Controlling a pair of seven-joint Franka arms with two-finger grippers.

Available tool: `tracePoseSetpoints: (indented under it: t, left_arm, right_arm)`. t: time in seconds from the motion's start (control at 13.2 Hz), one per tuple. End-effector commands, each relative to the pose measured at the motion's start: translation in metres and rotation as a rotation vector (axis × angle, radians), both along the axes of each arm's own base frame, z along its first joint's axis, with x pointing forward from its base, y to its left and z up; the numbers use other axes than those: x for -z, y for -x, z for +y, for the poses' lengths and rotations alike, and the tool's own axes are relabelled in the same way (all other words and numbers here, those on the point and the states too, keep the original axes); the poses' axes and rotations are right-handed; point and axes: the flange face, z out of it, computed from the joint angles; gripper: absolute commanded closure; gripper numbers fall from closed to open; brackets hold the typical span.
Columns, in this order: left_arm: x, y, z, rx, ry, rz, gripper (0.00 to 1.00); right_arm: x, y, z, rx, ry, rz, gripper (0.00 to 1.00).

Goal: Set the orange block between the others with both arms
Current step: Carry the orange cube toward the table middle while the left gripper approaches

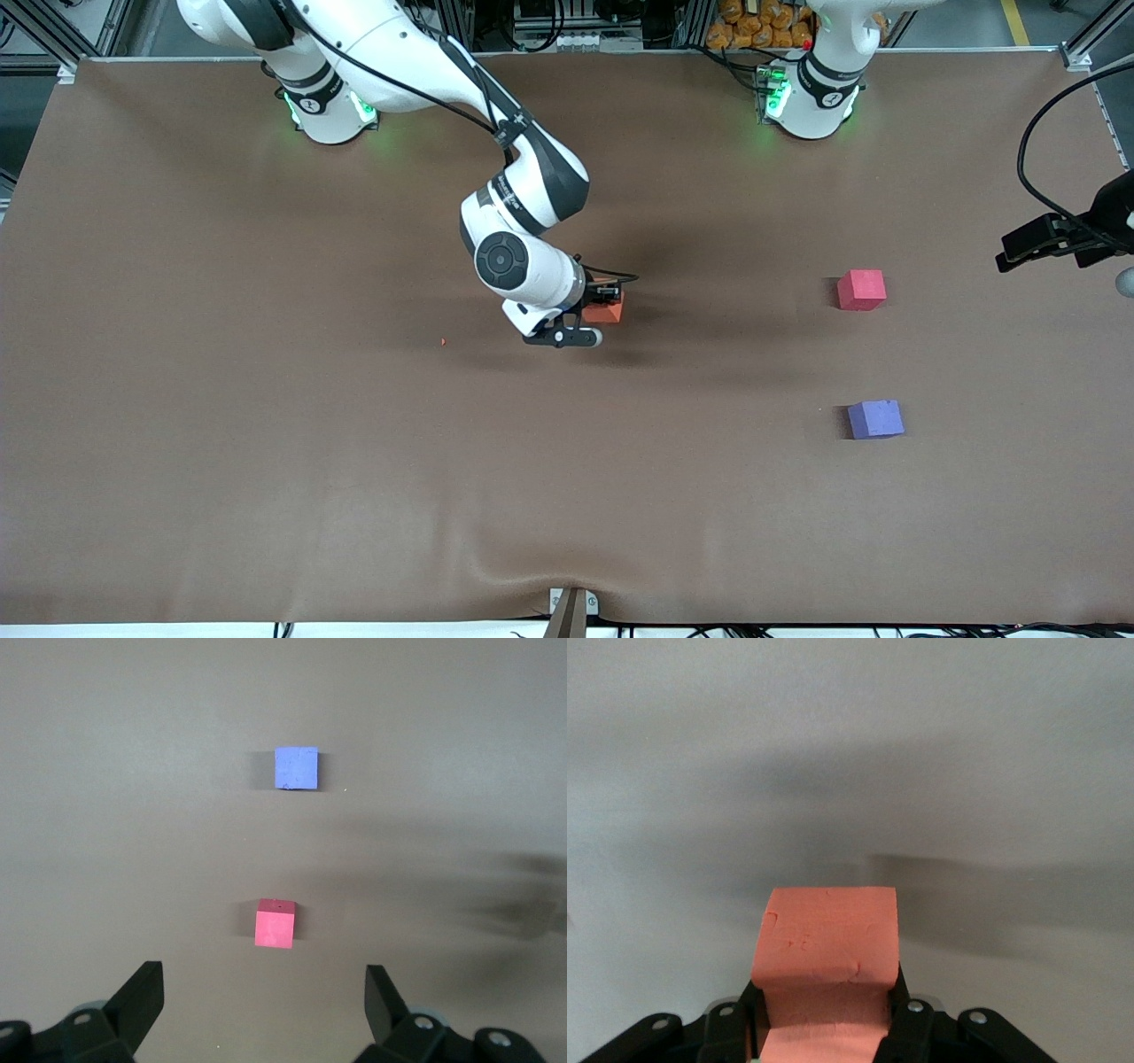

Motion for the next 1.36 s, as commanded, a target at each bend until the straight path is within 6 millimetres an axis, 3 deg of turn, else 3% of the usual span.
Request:
tracePoseSetpoints:
  t: [0.0, 0.23, 0.38, 0.61, 0.76, 0.83, 0.98, 1.14, 1.29]
  left_arm:
    - [0.014, -0.008, -0.011, 0.018, 0.001, 0.020, 0.00]
    - [0.035, -0.019, -0.038, 0.063, 0.005, 0.043, 0.00]
    - [0.058, -0.027, -0.059, 0.095, 0.012, 0.071, 0.00]
    - [0.078, -0.030, -0.118, 0.098, 0.001, 0.089, 0.00]
    - [0.091, -0.026, -0.163, 0.076, -0.019, 0.104, 0.00]
    - [0.100, -0.023, -0.184, 0.091, -0.025, 0.117, 0.00]
    - [0.110, -0.021, -0.202, 0.109, -0.025, 0.133, 0.00]
    - [0.122, -0.018, -0.220, 0.075, -0.034, 0.152, 0.00]
    - [0.137, -0.011, -0.262, 0.038, -0.060, 0.153, 0.00]
  right_arm:
    - [0.018, 0.003, 0.009, 0.045, -0.017, -0.022, 0.40]
    - [0.033, 0.013, 0.017, 0.018, -0.003, -0.028, 0.23]
    - [0.037, 0.009, 0.016, 0.033, -0.011, -0.059, 0.04]
    - [0.020, -0.008, 0.004, 0.048, -0.022, -0.079, 0.00]
    - [-0.016, -0.038, -0.032, 0.075, -0.030, -0.065, 0.00]
    - [-0.045, -0.051, -0.055, 0.073, -0.025, -0.039, 0.00]
    - [-0.100, -0.079, -0.114, 0.051, 0.029, -0.045, 0.00]
    - [-0.151, -0.093, -0.176, 0.042, 0.080, -0.029, 0.00]
    - [-0.195, -0.097, -0.238, 0.022, 0.105, 0.005, 0.00]
